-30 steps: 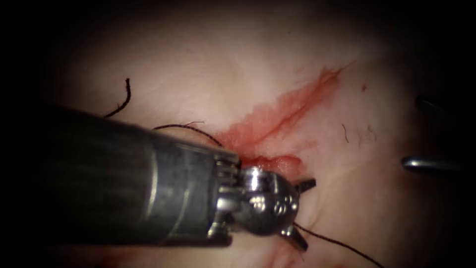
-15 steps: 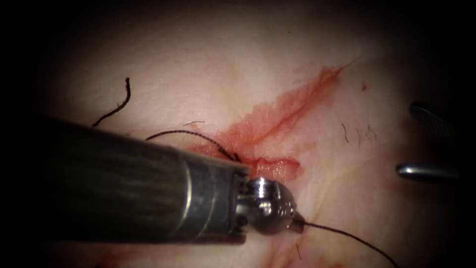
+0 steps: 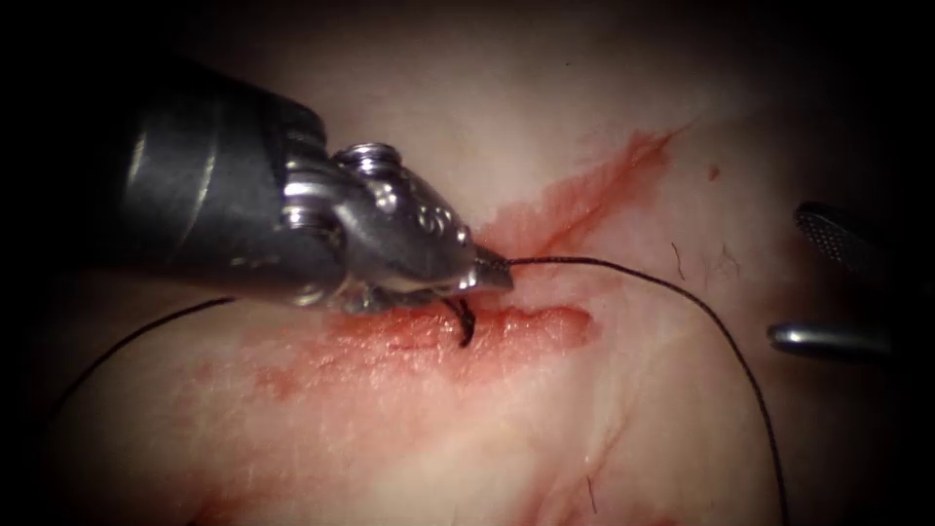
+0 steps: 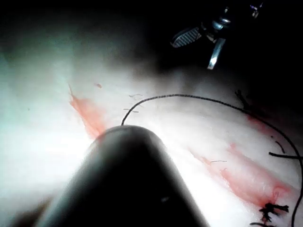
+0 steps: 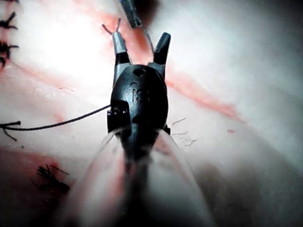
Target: Wound Closure
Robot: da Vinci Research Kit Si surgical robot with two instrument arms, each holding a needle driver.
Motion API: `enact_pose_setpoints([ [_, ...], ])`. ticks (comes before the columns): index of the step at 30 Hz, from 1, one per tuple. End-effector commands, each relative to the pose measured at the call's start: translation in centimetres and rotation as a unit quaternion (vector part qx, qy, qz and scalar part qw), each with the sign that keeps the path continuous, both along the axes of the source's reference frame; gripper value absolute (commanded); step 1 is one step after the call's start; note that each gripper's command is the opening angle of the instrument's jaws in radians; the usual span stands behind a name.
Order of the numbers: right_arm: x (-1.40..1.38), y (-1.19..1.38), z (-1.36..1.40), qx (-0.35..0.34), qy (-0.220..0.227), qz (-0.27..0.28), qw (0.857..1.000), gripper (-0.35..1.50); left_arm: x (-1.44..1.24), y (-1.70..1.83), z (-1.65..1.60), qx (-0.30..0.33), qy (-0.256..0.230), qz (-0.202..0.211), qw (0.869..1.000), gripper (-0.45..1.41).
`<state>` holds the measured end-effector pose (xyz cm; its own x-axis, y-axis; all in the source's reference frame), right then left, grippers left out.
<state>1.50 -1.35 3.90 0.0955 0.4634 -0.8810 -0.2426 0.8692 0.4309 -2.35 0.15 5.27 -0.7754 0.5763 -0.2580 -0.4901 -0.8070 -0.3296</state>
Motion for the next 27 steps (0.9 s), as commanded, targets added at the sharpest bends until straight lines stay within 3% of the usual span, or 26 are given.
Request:
enact_pose_setpoints([
  [1, 0.12, -0.01, 0.03, 0.000, 0.003, -0.002, 1.000, 1.30, 0.08, 0.09, 0.06, -0.003, 0.001, -0.009, 1.000, -0.40],
  [8, 0.19, -0.07, 0.05, 0.008, 0.008, -0.004, 1.000, 1.31, 1.01, 0.36, 0.28, 0.005, 0.025, -0.078, 0.997, -0.40],
  [11, 0.23, -0.10, 0.08, 0.009, 0.009, -0.005, 1.000, 1.31, 1.28, 0.43, 0.35, 0.006, 0.031, -0.097, 0.995, -0.40],
  [15, 0.32, -0.19, 0.16, 0.020, 0.014, -0.005, 1.000, 1.30, 1.55, 0.55, 0.39, 0.021, 0.043, -0.154, 0.987, -0.45],
  [22, 0.57, -0.49, 0.39, 0.064, 0.017, 0.007, 0.998, 1.23, 1.80, 0.71, 0.34, 0.026, 0.034, -0.240, 0.970, -0.45],
  [24, 0.66, -0.61, 0.46, 0.068, 0.005, 0.005, 0.998, 1.23, 1.77, 0.77, 0.28, 0.022, 0.015, -0.272, 0.962, -0.45],
  [27, 0.73, -0.73, 0.52, 0.070, -0.005, -0.001, 0.998, 1.23, 1.58, 0.95, 0.19, 0.009, -0.019, -0.276, 0.961, -0.45],
])
